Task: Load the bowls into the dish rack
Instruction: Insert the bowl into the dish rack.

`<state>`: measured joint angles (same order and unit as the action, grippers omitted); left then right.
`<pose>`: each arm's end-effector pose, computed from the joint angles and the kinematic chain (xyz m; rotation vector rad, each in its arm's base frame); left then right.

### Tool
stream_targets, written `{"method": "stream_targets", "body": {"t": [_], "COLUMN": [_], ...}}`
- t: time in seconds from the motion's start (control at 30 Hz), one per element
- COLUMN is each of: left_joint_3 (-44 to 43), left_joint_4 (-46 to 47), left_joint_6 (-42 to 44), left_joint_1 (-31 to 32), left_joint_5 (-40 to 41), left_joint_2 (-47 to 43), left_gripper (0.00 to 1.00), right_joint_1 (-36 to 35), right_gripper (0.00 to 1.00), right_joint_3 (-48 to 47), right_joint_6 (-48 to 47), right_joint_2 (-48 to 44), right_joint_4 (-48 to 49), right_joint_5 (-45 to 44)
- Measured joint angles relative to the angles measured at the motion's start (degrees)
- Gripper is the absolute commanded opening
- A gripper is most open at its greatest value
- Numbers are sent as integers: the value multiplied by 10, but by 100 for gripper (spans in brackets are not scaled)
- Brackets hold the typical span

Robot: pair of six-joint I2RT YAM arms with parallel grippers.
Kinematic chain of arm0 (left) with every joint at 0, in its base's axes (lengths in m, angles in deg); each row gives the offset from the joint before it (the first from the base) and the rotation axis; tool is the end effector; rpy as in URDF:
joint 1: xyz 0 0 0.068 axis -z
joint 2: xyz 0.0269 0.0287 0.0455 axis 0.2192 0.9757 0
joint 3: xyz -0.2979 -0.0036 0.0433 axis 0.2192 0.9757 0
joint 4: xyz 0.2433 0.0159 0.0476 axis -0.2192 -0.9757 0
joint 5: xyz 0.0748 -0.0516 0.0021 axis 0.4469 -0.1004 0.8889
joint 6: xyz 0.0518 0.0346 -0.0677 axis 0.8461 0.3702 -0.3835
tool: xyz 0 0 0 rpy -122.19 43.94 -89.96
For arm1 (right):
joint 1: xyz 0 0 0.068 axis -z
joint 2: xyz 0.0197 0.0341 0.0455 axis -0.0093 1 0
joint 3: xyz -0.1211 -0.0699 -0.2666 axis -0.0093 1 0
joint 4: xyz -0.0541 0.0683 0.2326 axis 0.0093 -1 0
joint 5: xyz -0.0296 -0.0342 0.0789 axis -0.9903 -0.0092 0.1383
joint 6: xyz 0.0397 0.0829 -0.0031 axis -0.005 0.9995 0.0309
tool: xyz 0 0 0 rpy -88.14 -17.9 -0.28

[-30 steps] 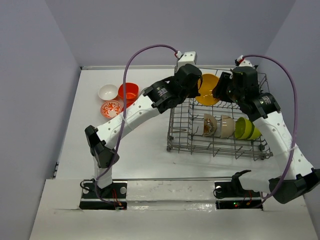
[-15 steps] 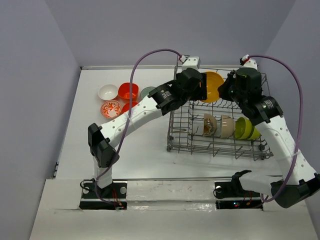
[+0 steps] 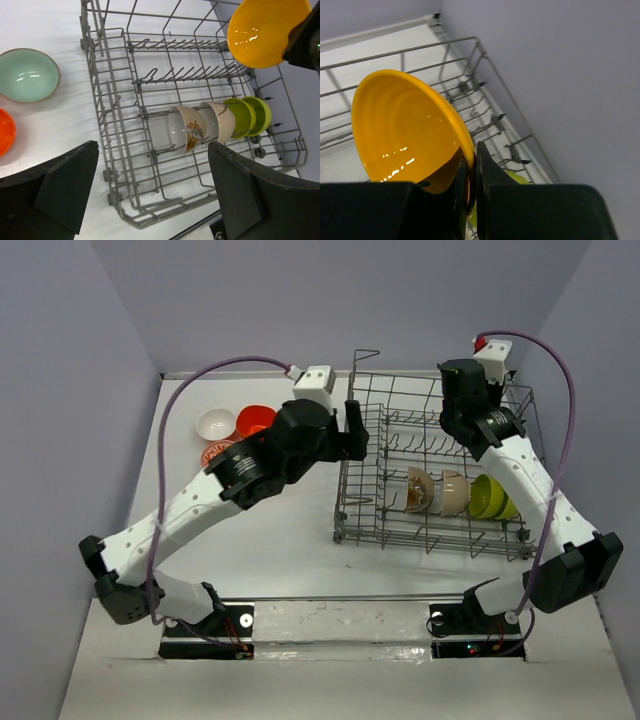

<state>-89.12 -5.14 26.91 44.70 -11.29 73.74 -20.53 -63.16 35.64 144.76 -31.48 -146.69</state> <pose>0.2078 -0.2675 0.4677 0.1826 1.8971 -0.7016 0.2944 0.0380 0.4280 0.3933 1.8632 -0.7068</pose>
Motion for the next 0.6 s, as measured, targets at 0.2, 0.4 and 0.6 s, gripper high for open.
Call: {"method": "stream_targets", "body": {"t": [0.2, 0.4, 0.6], "left_joint_3": [122, 227, 316], "left_joint_4": [1, -18, -14], "left_joint_6": [14, 43, 87], "left_joint_1": [-5, -27, -110], "left_joint_5": [1, 26, 2], "left_joint_2": [-187, -320, -375], "left_gripper": [99, 99, 99], "right_joint_1": [7, 61, 108], "right_gripper": [1, 1, 1], "right_joint_3": [68, 93, 159], "right_joint_6": [-184, -344, -569], "right_joint_2": [46, 107, 129], "right_joint_4": [176, 350, 631], "right_joint_5": [-141, -181, -198]}}
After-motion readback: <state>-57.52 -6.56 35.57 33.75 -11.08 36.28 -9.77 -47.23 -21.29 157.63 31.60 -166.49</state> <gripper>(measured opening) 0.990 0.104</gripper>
